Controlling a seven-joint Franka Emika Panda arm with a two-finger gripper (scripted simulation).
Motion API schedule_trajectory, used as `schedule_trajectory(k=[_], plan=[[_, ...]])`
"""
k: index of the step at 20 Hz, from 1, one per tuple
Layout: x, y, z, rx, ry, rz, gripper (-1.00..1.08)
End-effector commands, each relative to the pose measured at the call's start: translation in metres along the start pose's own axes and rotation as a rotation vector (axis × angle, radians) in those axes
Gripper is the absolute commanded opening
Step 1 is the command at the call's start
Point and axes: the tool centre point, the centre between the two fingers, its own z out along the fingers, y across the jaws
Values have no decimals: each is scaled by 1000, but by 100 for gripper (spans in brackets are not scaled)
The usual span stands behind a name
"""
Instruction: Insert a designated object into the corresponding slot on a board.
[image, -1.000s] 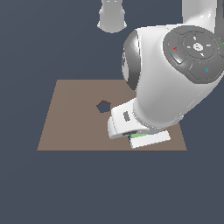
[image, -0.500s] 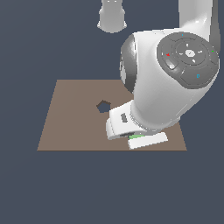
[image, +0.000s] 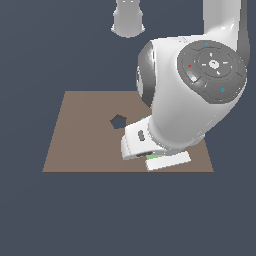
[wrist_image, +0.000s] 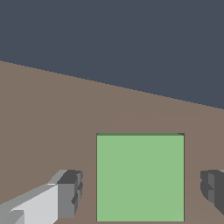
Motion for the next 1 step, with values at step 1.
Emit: schedule_trajectory(k=[1], plan=[[0, 0, 0, 0, 0, 0, 100]])
